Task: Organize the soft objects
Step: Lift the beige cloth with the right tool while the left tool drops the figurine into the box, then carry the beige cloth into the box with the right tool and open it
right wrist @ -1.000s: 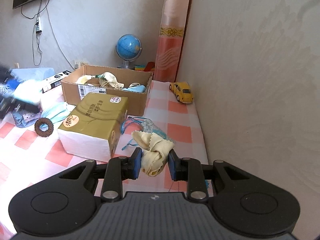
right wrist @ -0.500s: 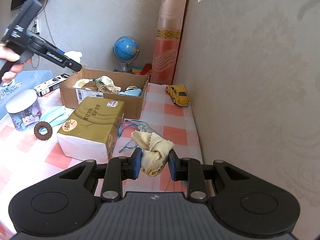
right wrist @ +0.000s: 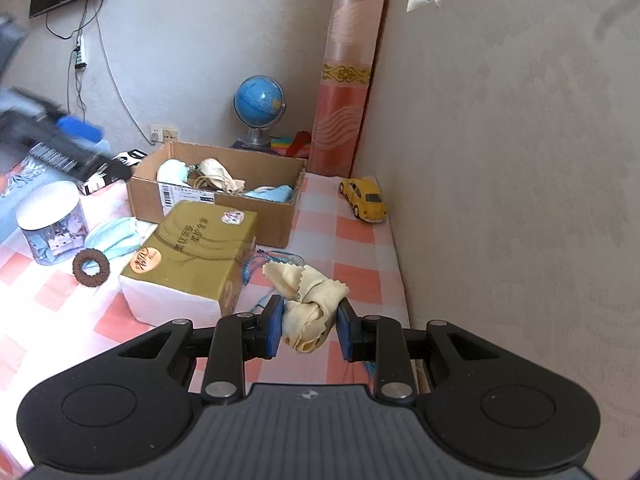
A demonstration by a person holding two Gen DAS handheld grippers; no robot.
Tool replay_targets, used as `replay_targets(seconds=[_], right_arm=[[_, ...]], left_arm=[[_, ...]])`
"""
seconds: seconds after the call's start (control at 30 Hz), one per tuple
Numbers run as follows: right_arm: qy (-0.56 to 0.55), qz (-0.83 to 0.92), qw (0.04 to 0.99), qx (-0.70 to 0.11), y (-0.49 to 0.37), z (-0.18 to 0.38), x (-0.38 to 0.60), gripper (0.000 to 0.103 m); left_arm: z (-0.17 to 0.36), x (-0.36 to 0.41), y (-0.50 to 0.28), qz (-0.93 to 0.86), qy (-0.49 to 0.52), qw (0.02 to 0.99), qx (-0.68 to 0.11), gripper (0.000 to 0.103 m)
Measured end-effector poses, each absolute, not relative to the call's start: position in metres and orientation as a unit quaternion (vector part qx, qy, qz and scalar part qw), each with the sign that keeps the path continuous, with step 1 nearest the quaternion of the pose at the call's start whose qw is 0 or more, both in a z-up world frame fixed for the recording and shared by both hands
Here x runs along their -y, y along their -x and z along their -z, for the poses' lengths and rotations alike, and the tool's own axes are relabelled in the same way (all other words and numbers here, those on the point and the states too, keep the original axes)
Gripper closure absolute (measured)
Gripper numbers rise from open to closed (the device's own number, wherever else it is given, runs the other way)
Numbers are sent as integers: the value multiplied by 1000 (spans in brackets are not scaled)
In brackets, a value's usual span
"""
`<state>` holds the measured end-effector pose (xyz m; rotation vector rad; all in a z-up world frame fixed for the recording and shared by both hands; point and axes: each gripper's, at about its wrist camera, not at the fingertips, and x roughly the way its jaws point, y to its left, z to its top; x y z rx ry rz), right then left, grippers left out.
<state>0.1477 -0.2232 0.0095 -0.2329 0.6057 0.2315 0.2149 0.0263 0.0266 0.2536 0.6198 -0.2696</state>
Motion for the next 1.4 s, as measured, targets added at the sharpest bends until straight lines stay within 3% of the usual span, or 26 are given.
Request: replay_targets(seconds=[0.4, 0.77, 1.2, 1.23, 1.3, 1.37, 1.4], right_arm=[[143, -155, 936, -281, -174, -36, 186, 71], [181, -233, 921, -254, -242, -65, 115, 71], [224, -302, 888, -263, -317, -43, 39, 71], [223, -308, 885, -268, -320, -40, 36, 69], [225, -312, 882, -271, -323, -33, 31, 57], [230, -306, 885, -267, -321, -28, 29, 22], [226, -305, 886, -264, -320, -27, 31, 18]], left_arm=[[-13, -32, -120, 114, -45, 953, -277, 6], [-2, -43, -102, 102, -36, 957, -268, 6], [23, -59, -111, 83, -18, 951, -297, 6], [24, -60, -113, 82, -16, 951, -299, 6], [26, -60, -114, 79, -16, 950, -303, 6], [27, -60, -115, 79, -16, 949, -306, 6], [27, -60, -115, 79, -16, 948, -306, 6]])
